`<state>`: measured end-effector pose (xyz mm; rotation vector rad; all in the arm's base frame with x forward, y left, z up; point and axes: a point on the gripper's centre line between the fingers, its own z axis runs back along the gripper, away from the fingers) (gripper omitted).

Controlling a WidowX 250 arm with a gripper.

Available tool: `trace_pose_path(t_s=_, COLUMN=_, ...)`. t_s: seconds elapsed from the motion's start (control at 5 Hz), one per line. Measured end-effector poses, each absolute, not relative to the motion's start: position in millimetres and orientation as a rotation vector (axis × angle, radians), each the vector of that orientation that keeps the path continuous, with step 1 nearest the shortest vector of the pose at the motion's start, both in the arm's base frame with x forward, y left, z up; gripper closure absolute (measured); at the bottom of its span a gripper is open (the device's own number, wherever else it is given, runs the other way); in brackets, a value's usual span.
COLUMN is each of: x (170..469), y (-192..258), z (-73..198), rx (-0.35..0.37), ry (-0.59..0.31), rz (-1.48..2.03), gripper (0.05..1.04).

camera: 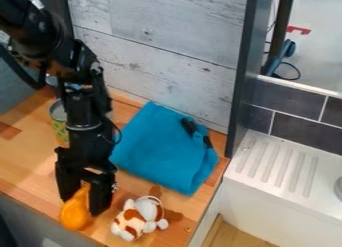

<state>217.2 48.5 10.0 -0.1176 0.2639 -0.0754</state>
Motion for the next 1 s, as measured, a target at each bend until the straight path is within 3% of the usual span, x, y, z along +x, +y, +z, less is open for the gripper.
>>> trace_pose_path(t_s=0.2, x=216, y=47, z=22, rx=-0.120, ry=0.252, rz=-0.075, gripper=0.076)
trace_pose_path(t_s=0.4, x=213, y=58, z=62, rx=-0.076, ry=0.172, rz=-0.029, gripper=0.076)
trace_pose_path(t_s=0.8, x=199, y=64, z=96, rx=-0.016, ry=0.158, rz=0.002, gripper=0.076)
trace_pose_path(t_s=1.0, x=196, y=73, z=115, rx=0.025, ry=0.080, rz=0.026, gripper=0.076)
